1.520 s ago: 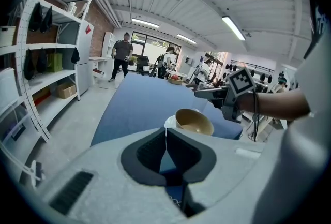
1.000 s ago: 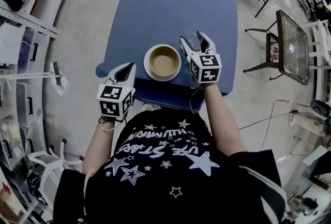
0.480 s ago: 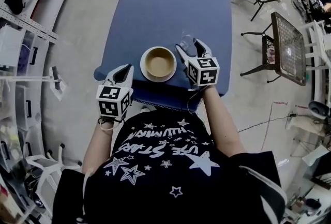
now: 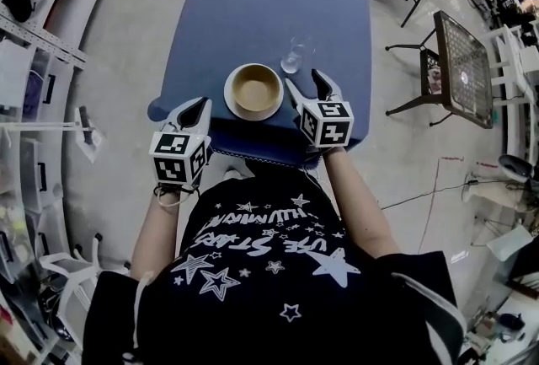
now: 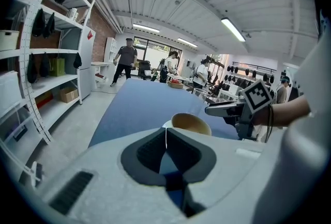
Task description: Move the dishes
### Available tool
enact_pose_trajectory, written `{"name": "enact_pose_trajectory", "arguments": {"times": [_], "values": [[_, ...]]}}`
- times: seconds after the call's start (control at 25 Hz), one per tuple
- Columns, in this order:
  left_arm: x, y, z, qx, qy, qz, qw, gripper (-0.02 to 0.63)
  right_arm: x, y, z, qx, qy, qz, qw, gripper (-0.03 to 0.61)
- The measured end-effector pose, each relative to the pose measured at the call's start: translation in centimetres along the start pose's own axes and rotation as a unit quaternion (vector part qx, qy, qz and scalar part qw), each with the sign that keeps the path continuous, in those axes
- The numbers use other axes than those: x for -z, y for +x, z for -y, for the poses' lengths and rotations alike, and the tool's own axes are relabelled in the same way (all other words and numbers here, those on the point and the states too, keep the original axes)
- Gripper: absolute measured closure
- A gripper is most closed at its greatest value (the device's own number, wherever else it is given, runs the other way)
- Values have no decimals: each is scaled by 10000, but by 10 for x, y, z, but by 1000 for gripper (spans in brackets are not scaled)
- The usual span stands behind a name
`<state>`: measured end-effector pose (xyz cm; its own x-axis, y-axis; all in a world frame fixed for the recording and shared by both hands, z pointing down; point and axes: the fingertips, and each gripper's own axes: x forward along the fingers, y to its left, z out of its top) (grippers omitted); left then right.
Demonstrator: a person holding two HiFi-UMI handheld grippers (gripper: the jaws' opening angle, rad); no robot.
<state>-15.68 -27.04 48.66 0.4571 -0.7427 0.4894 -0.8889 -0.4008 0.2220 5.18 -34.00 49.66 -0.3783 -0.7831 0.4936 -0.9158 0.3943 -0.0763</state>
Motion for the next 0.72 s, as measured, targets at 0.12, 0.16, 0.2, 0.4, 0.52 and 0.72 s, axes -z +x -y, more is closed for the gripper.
{"name": "enact_pose_trajectory", "arguments": {"times": [0.12,0.16,0.2,0.4,0.52,0.72], "values": [[3,-2,2,47,-5,-7,10000,594,5,-7,-15,-200,128,-87,9997,319],[3,-2,3,63,5,-7,10000,594,6,-8,-20,-288,165,-119,9994,336],[3,-3,4,78,21,-5,10000,594,7,-8,-26,-379,203,-149,9990,349],[5,-7,8,111,79,7,9999,594,11,-1,-50,-821,428,-366,9950,423],[8,-9,11,123,86,-22,9999,594,18,8,-56,-835,461,-653,9933,425],[14,-14,12,117,74,-57,9999,594,30,20,-53,-666,667,-1004,9905,429]]}}
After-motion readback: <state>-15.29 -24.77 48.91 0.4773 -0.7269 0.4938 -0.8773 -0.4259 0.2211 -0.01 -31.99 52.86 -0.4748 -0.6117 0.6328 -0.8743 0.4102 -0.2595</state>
